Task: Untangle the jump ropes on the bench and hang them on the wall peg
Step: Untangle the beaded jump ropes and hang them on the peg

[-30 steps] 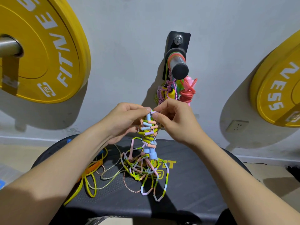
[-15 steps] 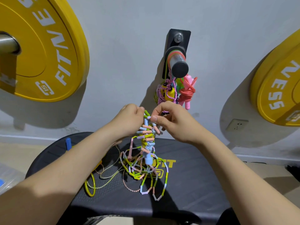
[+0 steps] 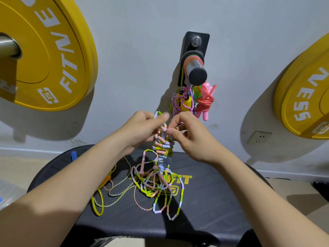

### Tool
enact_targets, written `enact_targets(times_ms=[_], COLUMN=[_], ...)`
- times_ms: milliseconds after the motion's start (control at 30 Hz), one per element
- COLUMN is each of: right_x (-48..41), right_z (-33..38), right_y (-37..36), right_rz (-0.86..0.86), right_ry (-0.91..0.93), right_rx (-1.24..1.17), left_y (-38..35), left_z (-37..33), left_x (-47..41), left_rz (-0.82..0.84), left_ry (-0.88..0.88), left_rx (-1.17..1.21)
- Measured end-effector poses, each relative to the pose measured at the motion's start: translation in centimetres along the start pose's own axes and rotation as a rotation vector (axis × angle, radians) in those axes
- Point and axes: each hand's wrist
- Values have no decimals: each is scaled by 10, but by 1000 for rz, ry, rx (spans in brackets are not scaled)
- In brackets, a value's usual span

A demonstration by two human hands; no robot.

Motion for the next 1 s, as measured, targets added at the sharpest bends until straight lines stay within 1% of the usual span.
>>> enact_targets(times_ms=[67, 167, 200, 333, 400, 467, 533, 633, 700, 767, 833, 933, 1000], right_x=[1, 1, 1, -4, -7, -8, -10, -10, -9, -9, -10, -12, -11], right_z=[3, 9, 11, 18, 21, 20, 16, 16, 17, 20, 21, 18, 16], right_y=[-3, -7, -8, -19, -24, -27, -26, -23, -22, -18, -16, -20, -21], right_rz=[18, 78, 92, 151, 254, 372, 344, 219, 180, 129, 91, 12, 25], right_ry=[-38, -142, -180, -346, -453, -507, -508, -497, -518, -599, -637, -591, -552], right_rx=[-48, -333, -400, -531, -707, -806, -780, -611, -543, -587, -572, -448, -391], left_y=[-1, 1, 1, -1, -2, 0, 3, 2, 0, 2, 5, 5, 4], left_z=[1, -1, -2, -5, -5, -4, -2, 2, 4, 4, 4, 5, 5], left_x=[3, 3, 3, 4, 2, 1, -1, -3, -6, -10, -14, -16, -16], left_rz=[-10, -26, -24, -68, -92, -119, -122, -90, -124, -193, -228, -236, -234], left_ry=[-94, -194, -213, -246, -241, -247, -274, -273, -267, -242, -193, -101, -64], left_rx=[-80, -31, -15, 32, 38, 36, -14, -49, -64, -61, -24, 70, 123])
Point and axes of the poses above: each hand's wrist, its own x-axis away from the middle knuckle, its own y-axis out of the back of the hand, z = x × y, and after that the axes turned 8 degrees about -y, right-handed
